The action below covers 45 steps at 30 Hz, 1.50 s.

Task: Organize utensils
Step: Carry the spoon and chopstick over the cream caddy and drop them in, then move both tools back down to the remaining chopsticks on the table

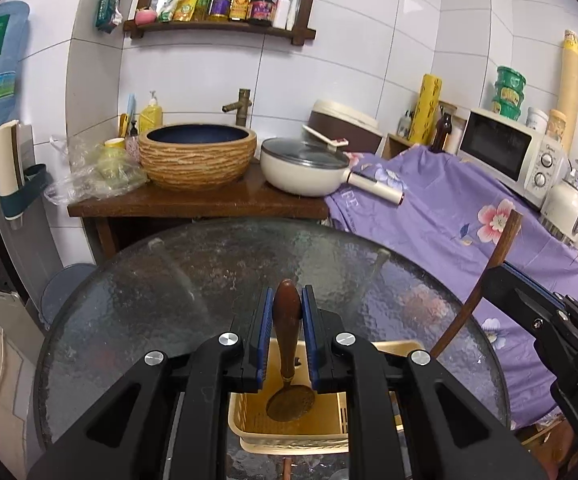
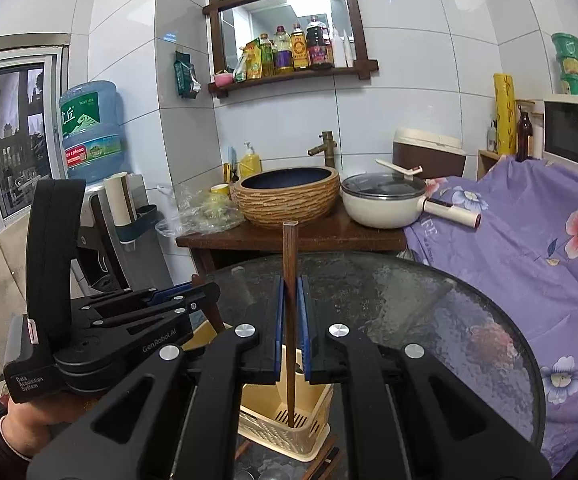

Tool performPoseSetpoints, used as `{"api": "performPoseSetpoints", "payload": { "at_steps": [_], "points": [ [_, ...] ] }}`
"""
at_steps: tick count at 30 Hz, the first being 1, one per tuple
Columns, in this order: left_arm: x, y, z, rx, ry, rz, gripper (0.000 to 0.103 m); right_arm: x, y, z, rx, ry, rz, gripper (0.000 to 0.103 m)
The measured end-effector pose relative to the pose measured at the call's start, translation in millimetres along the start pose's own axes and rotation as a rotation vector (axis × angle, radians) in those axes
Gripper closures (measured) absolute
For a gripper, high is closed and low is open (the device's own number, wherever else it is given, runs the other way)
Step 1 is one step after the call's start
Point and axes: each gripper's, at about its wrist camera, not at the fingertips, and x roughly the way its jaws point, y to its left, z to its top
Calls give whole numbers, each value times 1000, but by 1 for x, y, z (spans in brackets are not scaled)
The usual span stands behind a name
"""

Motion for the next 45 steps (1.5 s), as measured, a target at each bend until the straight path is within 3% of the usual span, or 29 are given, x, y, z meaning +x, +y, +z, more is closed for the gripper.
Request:
{"api": "performPoseSetpoints", "payload": {
  "at_steps": [10, 14, 15, 17, 18, 19, 21, 25, 29, 38, 45],
  "points": [
    [19, -1, -12, 3, 60, -5, 89, 15, -5, -9, 15, 42, -9, 95],
    [16, 2, -12, -19, 44, -32, 86, 14, -6, -10, 21, 26, -4, 95],
    [13, 3, -11, -25, 35, -34, 80, 13, -7, -10, 22, 24, -3, 93],
    [6, 6, -9, -36, 17, -41, 65, 9, -7, -11, 24, 17, -7, 68],
    [1, 7, -8, -44, 6, -50, 56, 6, -7, -12, 27, 3, -9, 45],
    [-5, 9, -7, -52, -10, -59, 53, 0, -8, -14, 26, -24, -16, 41],
    [-17, 11, -8, -44, -37, -60, 51, -7, -7, -17, 4, -31, -35, 41],
    [-38, 15, -22, 5, -68, -39, 31, -20, -12, -33, 16, 14, -17, 39],
    [-51, 26, -46, 29, -61, -38, 19, -30, -15, -58, 7, 66, -3, 34],
    [-54, 65, -123, -3, 123, -36, 21, -25, -17, -132, -83, 257, 9, 33],
    [-53, 82, -167, -92, 253, -81, 42, -19, -21, -158, -102, 336, 18, 33]
  ]
}}
